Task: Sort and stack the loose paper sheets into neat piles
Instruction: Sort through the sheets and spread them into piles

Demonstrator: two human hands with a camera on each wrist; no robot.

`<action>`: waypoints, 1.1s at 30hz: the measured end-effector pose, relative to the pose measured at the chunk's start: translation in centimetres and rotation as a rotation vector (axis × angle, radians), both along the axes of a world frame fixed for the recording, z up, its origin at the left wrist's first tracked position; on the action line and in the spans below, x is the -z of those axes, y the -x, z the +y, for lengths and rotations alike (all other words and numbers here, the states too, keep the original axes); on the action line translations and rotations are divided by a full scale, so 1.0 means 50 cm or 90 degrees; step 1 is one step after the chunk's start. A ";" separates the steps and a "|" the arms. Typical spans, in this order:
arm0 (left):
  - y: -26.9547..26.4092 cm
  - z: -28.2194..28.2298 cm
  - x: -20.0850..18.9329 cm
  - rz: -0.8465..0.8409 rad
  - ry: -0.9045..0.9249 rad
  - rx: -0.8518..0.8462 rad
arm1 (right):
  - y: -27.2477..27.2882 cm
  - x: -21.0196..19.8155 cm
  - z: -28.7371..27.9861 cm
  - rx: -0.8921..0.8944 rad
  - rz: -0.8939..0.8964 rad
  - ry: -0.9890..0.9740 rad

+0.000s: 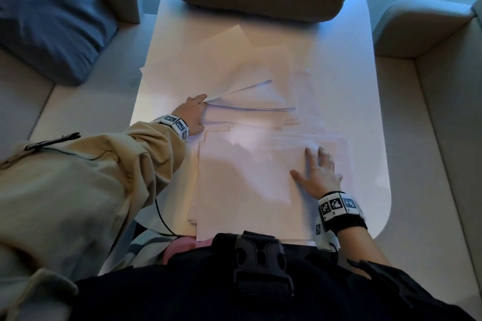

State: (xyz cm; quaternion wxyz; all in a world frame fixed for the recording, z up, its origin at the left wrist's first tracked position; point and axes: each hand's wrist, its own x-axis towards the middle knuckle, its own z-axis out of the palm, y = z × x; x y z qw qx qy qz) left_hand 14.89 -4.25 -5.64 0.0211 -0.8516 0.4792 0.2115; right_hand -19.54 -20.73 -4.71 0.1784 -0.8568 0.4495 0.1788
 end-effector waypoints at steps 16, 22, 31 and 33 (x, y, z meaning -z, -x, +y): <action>0.016 -0.011 -0.122 -0.245 0.222 -0.088 | 0.008 -0.018 -0.005 -0.002 -0.009 -0.032; 0.054 -0.018 -0.242 -0.308 0.367 -0.052 | -0.022 -0.056 -0.035 0.065 -0.237 -0.038; 0.128 -0.023 -0.342 -0.095 0.605 0.028 | -0.099 -0.156 -0.075 0.332 -0.589 -0.309; 0.144 -0.027 -0.344 0.008 0.643 0.014 | -0.110 -0.166 -0.082 0.399 -0.664 -0.396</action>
